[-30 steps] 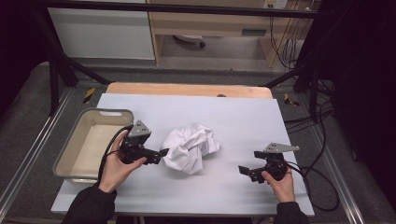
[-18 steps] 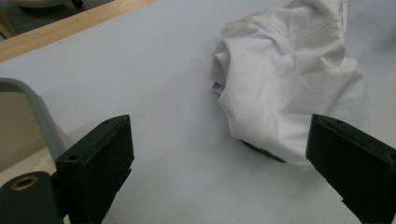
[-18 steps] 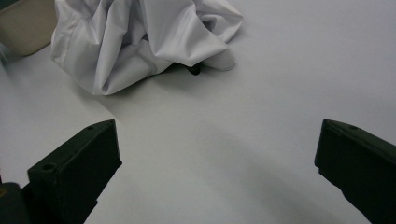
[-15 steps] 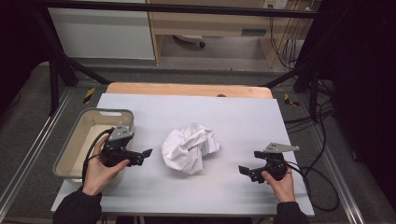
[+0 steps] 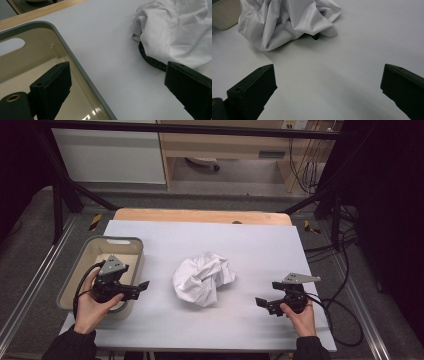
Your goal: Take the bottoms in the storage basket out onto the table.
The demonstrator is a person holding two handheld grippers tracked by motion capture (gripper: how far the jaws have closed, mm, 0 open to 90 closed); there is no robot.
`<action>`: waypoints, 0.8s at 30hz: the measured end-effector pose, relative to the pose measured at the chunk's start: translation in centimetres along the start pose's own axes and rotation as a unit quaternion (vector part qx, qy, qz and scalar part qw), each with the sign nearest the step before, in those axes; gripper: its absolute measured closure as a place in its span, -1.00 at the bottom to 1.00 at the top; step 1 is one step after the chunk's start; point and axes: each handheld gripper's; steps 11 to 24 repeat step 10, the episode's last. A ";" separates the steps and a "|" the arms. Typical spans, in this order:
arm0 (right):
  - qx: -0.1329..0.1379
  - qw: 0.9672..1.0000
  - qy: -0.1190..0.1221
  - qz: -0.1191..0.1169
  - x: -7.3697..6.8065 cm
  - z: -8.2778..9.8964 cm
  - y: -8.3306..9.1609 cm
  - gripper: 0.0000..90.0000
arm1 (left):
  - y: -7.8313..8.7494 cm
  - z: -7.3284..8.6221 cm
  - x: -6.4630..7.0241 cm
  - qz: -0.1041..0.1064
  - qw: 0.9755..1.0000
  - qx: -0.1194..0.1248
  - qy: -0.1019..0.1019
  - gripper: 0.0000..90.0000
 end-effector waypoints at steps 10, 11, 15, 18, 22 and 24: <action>0.001 1.000 -0.001 0.000 0.0 0.0 0.0 -0.99 | 0.2 0.8 -0.5 -0.004 1.000 -0.008 0.004 -0.85; 0.001 1.000 -0.001 0.000 0.0 0.0 0.0 -0.99 | 0.2 0.8 -0.5 -0.004 1.000 -0.008 0.004 -0.85; 0.001 1.000 -0.001 0.000 0.0 0.0 0.0 -0.99 | 0.2 0.8 -0.5 -0.004 1.000 -0.008 0.004 -0.85; 0.001 1.000 -0.001 0.000 0.0 0.0 0.0 -0.99 | 0.2 0.8 -0.5 -0.004 1.000 -0.008 0.004 -0.85; 0.001 1.000 -0.001 0.000 0.0 0.0 0.0 -0.99 | 0.2 0.8 -0.5 -0.004 1.000 -0.008 0.004 -0.85; 0.001 1.000 -0.001 0.000 0.0 0.0 0.0 -0.99 | 0.2 0.8 -0.5 -0.004 1.000 -0.008 0.004 -0.85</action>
Point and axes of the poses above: each handheld gripper's, and its own axes: y roughly backward along the jaws, z roughly out of its underside, x roughly to its right, and after that the axes turned 3 degrees about z, right-handed
